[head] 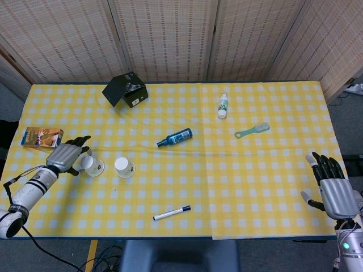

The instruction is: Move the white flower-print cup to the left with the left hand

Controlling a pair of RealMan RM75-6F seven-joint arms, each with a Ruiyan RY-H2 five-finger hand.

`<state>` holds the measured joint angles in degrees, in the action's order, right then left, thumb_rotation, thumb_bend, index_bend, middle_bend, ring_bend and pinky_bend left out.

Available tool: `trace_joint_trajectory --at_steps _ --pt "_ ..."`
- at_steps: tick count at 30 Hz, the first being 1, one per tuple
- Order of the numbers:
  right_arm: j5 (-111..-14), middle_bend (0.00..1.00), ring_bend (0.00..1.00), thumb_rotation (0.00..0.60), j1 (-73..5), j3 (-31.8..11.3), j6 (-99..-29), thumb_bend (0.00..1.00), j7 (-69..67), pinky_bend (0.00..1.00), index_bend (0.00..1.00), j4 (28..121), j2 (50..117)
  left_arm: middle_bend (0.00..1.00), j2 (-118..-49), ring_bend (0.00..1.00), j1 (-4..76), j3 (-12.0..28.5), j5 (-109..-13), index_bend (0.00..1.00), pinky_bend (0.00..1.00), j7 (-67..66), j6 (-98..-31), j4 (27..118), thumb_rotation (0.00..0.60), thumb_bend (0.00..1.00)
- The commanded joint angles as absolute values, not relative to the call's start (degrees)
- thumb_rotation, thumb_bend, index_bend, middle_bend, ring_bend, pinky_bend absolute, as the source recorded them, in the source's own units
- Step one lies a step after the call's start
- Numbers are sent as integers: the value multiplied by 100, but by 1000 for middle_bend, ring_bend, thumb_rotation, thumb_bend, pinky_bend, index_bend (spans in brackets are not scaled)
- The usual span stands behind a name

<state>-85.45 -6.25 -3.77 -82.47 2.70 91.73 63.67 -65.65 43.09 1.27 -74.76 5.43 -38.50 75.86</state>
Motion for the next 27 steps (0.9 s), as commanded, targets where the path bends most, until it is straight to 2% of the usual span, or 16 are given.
trace_joint_trajectory --at_steps 1,7,13,18,21,27 --pt "-8568 0 0 600 -614 -372 -8273 233 251 0 0 9165 6364 0 -6561 0 4305 141 -7491 283 180 540 -3865 7610 600 299" --pt "-8640 0 0 600 -611 -339 -8286 233 205 0 0 9155 6344 0 -6353 0 4314 180 -7446 206 180 405 -3864 7929 600 298" --pt "-8758 0 0 600 -581 -297 -8365 233 99 0 0 9149 6309 0 -5367 0 4142 242 -6964 166 180 -662 -4406 9386 600 298" --pt "-9078 0 0 600 -468 -184 -8652 233 4 0 0 9160 6276 0 -4681 0 3797 262 -6527 115 180 -1601 -5347 10912 600 298" --pt "-9208 0 0 600 -426 -132 -8751 233 -102 0 0 9124 6254 0 -4621 0 3393 209 -6656 94 180 -1932 -6186 11472 600 298" --pt "-9181 0 0 600 -441 -110 -8667 233 -316 0 0 9081 6189 0 -4955 0 2222 -63 -7515 56 180 -1938 -8048 11743 600 298"
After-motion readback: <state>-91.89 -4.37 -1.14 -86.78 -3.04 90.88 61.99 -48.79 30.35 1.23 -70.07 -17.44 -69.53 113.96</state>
